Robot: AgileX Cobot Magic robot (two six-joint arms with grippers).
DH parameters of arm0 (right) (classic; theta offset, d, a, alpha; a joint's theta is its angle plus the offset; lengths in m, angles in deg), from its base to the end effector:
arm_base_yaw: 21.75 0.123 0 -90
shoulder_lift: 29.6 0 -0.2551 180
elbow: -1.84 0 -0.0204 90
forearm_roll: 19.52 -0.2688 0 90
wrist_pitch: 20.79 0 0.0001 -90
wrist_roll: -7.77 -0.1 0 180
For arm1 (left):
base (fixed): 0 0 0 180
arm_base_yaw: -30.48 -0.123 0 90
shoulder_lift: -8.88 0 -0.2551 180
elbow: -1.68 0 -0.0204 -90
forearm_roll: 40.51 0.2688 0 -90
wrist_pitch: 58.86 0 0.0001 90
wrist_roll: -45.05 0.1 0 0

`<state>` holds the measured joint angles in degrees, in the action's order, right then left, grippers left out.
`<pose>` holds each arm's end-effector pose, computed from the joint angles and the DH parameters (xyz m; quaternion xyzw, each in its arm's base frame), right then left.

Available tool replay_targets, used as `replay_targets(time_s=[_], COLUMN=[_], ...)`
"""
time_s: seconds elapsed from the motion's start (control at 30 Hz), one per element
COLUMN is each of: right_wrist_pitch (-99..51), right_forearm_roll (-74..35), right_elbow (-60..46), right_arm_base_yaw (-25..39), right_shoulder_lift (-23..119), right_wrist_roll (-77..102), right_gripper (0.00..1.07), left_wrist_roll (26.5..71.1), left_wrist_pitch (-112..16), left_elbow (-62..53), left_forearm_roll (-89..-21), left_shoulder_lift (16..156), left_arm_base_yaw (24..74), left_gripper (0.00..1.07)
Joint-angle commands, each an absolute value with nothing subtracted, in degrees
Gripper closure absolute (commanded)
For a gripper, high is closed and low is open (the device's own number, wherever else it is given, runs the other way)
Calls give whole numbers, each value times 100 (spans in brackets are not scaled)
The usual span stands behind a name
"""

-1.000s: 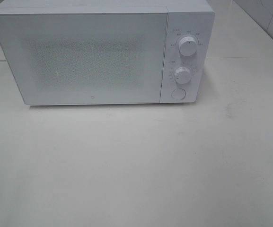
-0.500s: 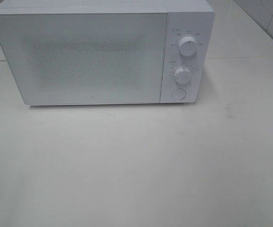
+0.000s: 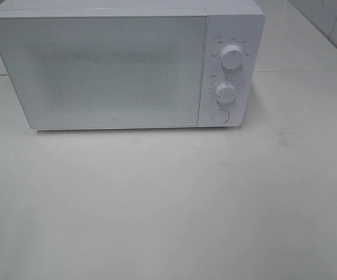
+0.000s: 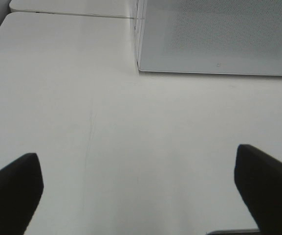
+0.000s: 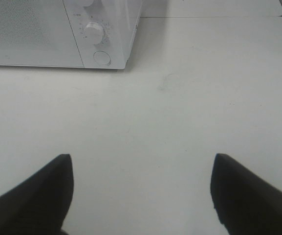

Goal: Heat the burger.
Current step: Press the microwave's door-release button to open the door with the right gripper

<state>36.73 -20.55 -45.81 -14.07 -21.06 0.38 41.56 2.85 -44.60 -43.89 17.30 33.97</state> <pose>0.0506 0.0084 0.2871 -0.0022 0.8373 0.0806 0.5408 0.0443 -0.0079 0.2879 0.0018 0.8496 -0.0614 0.5239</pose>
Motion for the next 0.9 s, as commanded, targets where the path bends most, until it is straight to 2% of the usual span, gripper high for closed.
replay_targets(time_s=[0.03, 0.9], right_wrist_pitch=[3622, 3622], right_forearm_roll=[-2067, -2067], right_elbow=[-4592, -4592], right_arm_base_yaw=[-1441, -1441], right_shoulder_lift=[-2284, -2284], right_wrist_roll=[130, 130], right_gripper=[32, 32], left_wrist_roll=[4167, 4167], left_wrist_pitch=[233, 233], left_elbow=[-4494, -4494], left_forearm_roll=[-4435, -4435], left_shoulder_lift=[1707, 1702], left_arm_base_yaw=[3392, 3392], left_gripper=[6, 6])
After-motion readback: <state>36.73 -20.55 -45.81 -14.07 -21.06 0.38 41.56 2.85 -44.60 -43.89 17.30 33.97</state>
